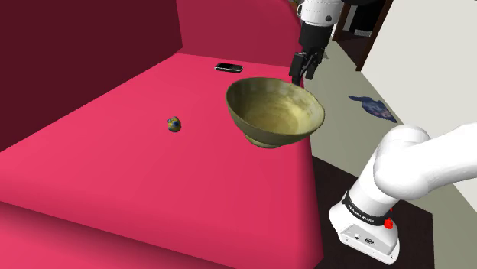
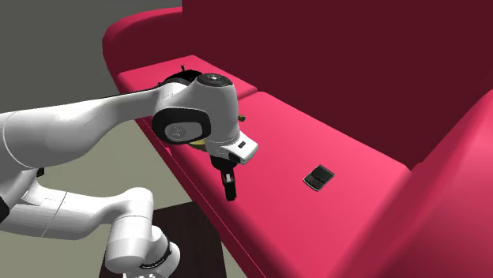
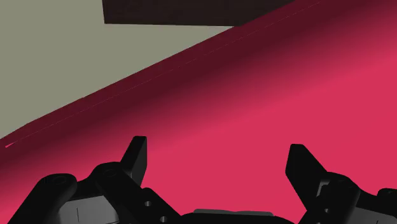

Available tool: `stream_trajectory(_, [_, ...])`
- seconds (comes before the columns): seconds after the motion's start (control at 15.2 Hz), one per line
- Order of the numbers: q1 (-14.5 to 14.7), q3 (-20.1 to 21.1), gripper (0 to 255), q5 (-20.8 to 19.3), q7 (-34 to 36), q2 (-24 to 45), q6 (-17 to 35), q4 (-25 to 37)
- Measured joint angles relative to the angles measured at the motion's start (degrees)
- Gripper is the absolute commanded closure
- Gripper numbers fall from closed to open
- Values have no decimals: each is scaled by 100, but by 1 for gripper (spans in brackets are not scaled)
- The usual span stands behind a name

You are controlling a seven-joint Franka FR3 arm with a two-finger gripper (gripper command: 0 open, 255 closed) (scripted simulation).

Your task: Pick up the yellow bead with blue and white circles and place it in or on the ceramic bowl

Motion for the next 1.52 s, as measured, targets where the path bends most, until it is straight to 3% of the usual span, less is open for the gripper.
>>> stream_trajectory(0.53, [131, 671, 0, 700, 1128, 494, 57, 300])
stream_trajectory(1.12, [224, 1579, 0, 1486, 2799, 1630, 267, 1232])
stream_trajectory(1.52, [247, 2139, 0, 1725, 3921, 2606, 451, 2123])
